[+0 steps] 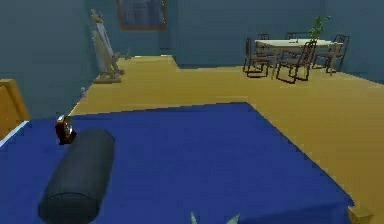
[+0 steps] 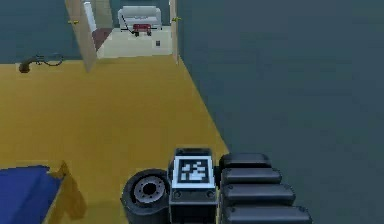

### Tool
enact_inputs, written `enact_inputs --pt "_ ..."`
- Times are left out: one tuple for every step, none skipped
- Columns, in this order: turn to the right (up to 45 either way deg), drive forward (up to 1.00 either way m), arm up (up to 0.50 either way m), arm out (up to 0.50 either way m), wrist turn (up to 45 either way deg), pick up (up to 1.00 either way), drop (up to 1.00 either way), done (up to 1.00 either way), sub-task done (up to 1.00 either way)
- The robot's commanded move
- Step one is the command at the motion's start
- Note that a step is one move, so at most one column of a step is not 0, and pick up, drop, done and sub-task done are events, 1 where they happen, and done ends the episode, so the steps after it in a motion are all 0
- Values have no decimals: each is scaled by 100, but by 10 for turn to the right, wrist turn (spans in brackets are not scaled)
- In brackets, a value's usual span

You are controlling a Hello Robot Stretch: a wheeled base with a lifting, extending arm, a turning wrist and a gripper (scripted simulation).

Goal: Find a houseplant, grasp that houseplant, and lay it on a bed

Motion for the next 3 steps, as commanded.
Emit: enact_inputs --pt "450 0 0 0 0 0 0 0 0" --pt "180 0 0 0 0 0 0 0 0" --pt "-450 0 0 0 0 0 0 0 0"
